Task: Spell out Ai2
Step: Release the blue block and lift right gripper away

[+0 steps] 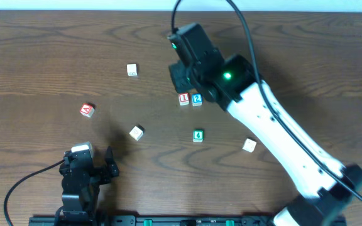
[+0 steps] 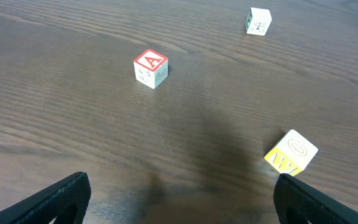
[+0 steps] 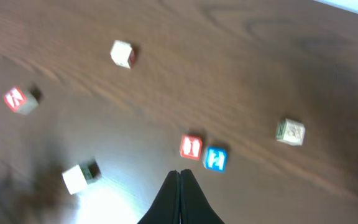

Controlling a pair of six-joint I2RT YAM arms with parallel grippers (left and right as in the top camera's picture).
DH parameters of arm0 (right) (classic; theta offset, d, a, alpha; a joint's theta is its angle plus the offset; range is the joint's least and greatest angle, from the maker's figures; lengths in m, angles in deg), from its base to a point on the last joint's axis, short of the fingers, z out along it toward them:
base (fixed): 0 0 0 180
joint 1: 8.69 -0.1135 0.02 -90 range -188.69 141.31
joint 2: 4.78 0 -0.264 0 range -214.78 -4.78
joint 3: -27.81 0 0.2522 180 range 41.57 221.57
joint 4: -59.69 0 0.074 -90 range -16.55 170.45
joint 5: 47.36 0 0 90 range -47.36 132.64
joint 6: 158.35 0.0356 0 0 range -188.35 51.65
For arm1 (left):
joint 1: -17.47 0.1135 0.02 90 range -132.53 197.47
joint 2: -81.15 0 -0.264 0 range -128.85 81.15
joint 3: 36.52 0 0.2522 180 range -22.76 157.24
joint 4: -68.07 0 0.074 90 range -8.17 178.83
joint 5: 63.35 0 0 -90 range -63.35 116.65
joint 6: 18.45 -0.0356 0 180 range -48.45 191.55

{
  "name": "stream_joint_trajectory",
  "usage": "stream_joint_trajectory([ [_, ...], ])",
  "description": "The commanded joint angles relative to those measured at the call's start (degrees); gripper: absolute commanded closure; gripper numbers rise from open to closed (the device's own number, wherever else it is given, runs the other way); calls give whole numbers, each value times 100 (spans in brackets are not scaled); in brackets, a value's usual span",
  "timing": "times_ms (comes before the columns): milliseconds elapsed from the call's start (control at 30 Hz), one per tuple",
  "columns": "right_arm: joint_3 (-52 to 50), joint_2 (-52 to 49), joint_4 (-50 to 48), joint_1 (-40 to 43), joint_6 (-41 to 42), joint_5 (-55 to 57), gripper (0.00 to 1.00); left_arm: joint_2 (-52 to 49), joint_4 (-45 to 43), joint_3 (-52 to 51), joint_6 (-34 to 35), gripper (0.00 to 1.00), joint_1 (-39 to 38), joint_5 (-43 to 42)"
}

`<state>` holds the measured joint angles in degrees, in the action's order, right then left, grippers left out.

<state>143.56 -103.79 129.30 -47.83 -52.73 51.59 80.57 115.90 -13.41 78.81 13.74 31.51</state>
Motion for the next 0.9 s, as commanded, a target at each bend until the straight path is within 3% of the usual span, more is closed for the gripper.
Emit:
stream_joint_trajectory([
  [0, -968, 210, -94, 105, -98, 63, 99, 33, -4, -57, 2, 5, 37, 20],
  [200, -2061, 612, -254, 129, -92, -262, 99, 33, -72, -57, 9, 5, 39, -4],
  [267, -2055, 629, -122, 127, -114, -433, 76, 33, -146, -57, 372, 5, 35, -208],
  [333, -2052, 695, -22, 129, -114, -654, 53, 33, -170, -57, 1547, 5, 35, -800],
  [400, -2052, 791, -2, 129, -140, -861, 42, 33, -81, -52, 2643, 5, 35, -1740],
  [533, -2024, 1215, 2, 136, -262, -986, 30, 33, -127, -46, 3351, 5, 33, -2094],
  [667, -2026, 1934, 94, 212, -621, -951, 26, 33, -214, -46, 3353, 5, 33, -2350],
  [767, -2070, 2509, 444, 450, -667, -686, 26, 22, -962, -39, 2796, 4, 33, -3003],
  [867, -2291, 2905, 627, 796, -702, -522, 27, -166, -1143, 131, 2688, 4, 35, -2752],
])
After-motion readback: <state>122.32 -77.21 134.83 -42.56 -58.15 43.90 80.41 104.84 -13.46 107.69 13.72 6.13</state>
